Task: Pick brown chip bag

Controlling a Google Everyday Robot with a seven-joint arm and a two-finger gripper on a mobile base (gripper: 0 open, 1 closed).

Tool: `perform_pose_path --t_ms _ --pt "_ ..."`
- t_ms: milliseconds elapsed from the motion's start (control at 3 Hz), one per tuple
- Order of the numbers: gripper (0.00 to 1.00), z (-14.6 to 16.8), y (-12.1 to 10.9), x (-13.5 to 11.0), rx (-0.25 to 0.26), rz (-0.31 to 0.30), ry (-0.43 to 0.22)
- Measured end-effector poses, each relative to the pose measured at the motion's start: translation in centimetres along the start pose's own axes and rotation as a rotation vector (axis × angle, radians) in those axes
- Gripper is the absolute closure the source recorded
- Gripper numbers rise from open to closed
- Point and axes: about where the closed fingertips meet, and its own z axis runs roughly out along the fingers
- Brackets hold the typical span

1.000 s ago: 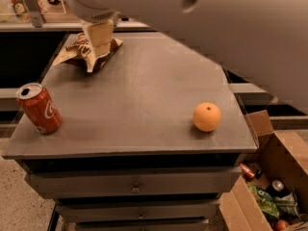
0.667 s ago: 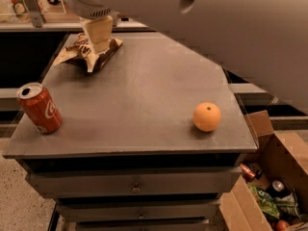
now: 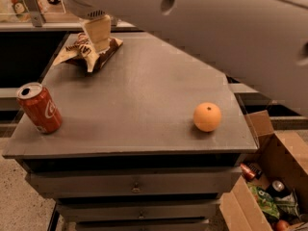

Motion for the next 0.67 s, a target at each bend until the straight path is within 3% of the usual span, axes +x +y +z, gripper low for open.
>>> perform_pose_path --t_ms 667 --pt "0.00 6.0 0.1 2.4 -0.022 -0.017 0.017"
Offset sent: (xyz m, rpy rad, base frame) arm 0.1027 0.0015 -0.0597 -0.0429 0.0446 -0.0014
